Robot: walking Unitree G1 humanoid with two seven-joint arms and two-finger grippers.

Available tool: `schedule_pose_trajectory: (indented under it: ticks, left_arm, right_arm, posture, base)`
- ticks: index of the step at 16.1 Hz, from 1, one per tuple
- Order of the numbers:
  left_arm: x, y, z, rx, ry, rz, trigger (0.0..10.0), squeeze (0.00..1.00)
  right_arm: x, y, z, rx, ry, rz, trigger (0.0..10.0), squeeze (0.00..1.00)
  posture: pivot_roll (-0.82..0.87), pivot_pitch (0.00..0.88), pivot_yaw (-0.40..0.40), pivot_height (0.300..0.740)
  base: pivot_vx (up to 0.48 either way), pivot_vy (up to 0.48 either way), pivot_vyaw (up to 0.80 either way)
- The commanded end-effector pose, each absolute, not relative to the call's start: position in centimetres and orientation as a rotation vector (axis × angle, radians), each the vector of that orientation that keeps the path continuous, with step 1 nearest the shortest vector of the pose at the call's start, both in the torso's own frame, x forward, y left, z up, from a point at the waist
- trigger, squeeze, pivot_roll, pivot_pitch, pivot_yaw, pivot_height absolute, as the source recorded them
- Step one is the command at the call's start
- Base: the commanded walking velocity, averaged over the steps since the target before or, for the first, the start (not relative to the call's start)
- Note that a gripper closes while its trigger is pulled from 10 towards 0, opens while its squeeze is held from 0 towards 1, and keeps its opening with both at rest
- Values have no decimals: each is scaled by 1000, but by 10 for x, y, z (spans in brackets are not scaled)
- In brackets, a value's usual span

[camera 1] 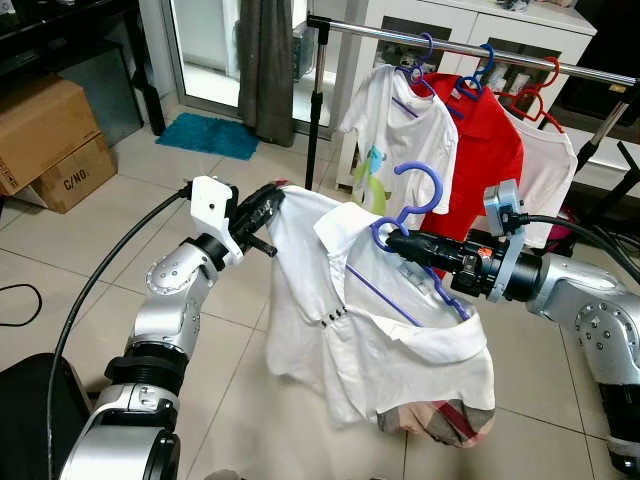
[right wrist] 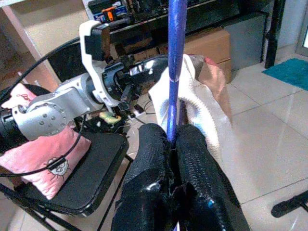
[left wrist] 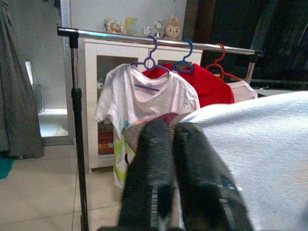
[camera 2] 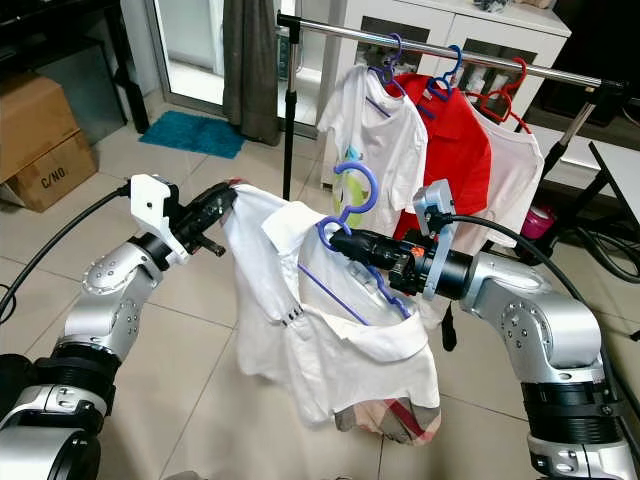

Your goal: Hang hanger

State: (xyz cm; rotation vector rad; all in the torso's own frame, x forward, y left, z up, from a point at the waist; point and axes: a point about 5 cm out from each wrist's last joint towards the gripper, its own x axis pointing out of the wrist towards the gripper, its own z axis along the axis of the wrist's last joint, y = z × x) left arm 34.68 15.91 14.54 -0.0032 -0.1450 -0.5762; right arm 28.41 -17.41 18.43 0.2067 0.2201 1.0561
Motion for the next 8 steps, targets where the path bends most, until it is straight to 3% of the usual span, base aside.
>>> schedule_pose_trajectory:
  ticks: [1, 8]
  left_arm:
    - [350, 155, 151, 12, -161, -580, 0, 0]
    - [349, 154, 151, 35, -175, -590, 0, 0]
  right_arm:
    - [285, -177, 189, 193, 203, 1049, 10000, 0]
    - [288, -178, 188, 184, 214, 1018, 10000, 0]
  posture:
    - [-141, 0, -57, 740]
    - [-142, 0, -60, 740]
  base:
    - [0, 0, 0]
    - [0, 0, 0]
